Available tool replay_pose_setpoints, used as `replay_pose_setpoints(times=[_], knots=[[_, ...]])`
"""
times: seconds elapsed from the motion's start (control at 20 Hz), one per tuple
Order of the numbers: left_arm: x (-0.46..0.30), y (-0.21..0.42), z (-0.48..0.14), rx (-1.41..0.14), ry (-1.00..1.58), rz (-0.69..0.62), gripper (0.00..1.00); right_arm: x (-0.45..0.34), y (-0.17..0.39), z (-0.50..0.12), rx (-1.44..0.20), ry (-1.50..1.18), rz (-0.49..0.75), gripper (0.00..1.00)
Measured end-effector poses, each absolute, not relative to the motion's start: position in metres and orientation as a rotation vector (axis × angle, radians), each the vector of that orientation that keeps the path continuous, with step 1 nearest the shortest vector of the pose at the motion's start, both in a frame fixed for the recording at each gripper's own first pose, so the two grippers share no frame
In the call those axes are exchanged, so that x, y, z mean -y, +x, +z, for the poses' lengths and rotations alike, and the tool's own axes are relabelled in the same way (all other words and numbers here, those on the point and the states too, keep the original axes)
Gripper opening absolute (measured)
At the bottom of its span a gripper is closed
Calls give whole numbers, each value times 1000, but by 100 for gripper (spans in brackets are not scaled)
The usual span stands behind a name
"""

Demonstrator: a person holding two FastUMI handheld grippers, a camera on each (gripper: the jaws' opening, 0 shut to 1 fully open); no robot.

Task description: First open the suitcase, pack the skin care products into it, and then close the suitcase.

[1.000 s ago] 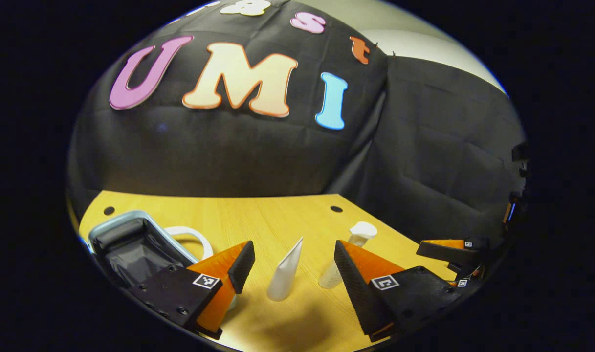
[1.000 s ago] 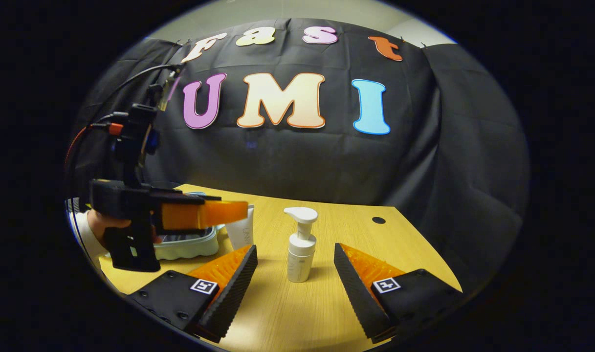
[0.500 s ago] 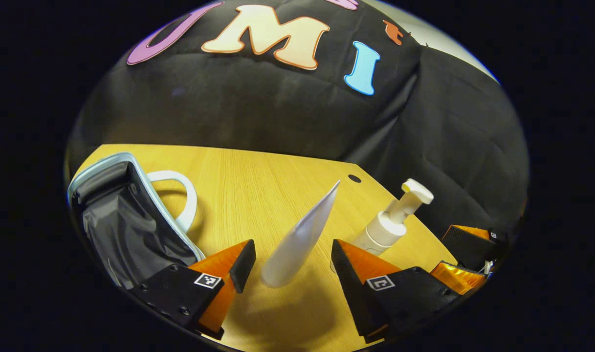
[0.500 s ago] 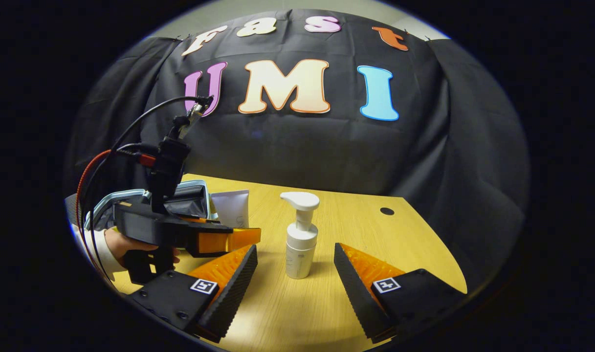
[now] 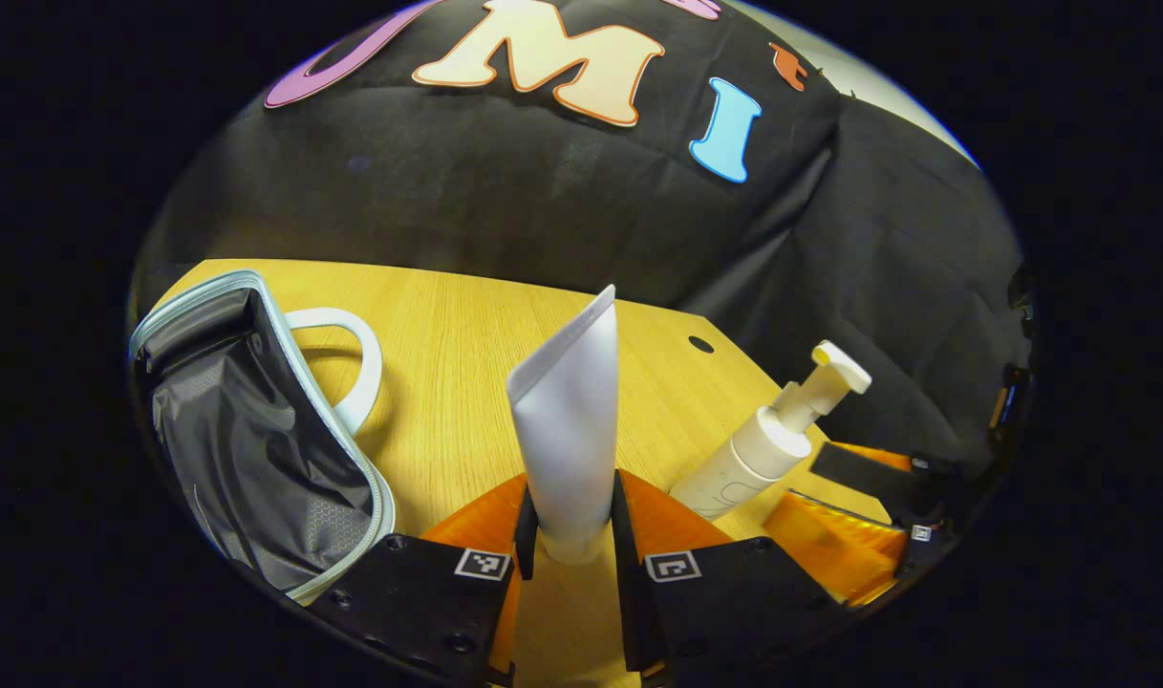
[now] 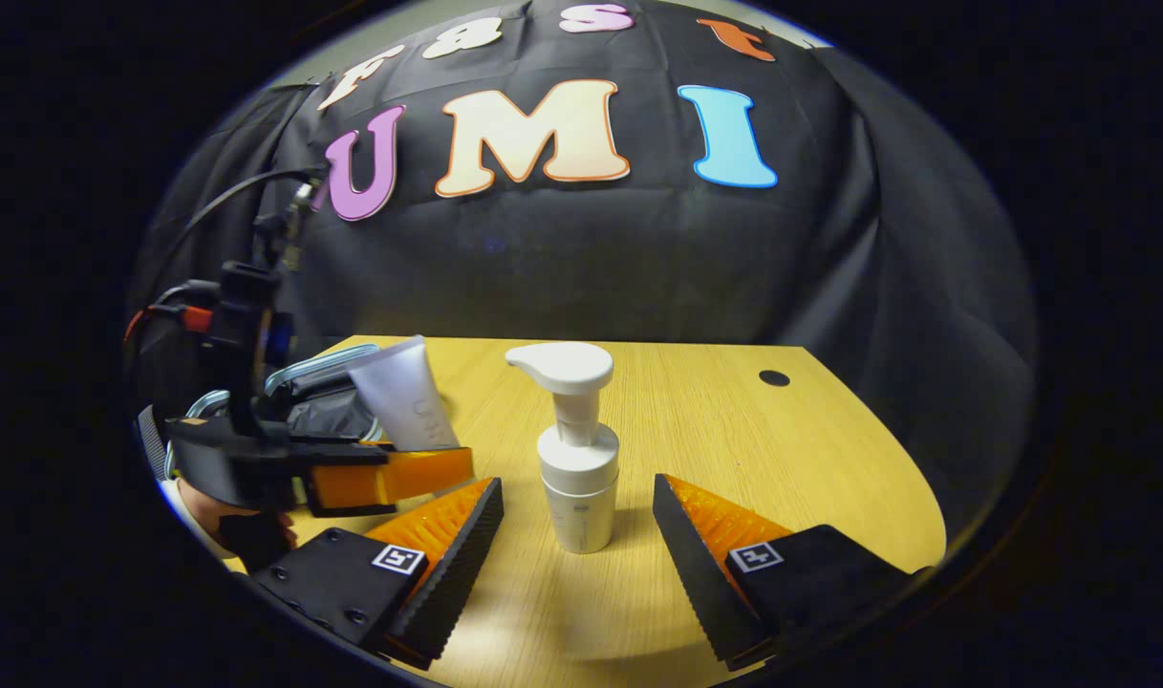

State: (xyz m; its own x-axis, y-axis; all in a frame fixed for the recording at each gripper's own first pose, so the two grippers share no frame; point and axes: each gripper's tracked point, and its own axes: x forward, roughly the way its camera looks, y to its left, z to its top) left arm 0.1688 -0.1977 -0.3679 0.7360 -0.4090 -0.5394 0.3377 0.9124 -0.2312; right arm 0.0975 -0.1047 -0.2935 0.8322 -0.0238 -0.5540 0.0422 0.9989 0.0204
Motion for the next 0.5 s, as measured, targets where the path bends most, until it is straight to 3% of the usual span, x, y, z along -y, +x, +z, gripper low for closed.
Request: replay_pose_setpoints(times=[0.5], knots=[[152, 151, -303, -539, -171, -375, 36, 97, 122, -340, -654, -12, -2, 98]])
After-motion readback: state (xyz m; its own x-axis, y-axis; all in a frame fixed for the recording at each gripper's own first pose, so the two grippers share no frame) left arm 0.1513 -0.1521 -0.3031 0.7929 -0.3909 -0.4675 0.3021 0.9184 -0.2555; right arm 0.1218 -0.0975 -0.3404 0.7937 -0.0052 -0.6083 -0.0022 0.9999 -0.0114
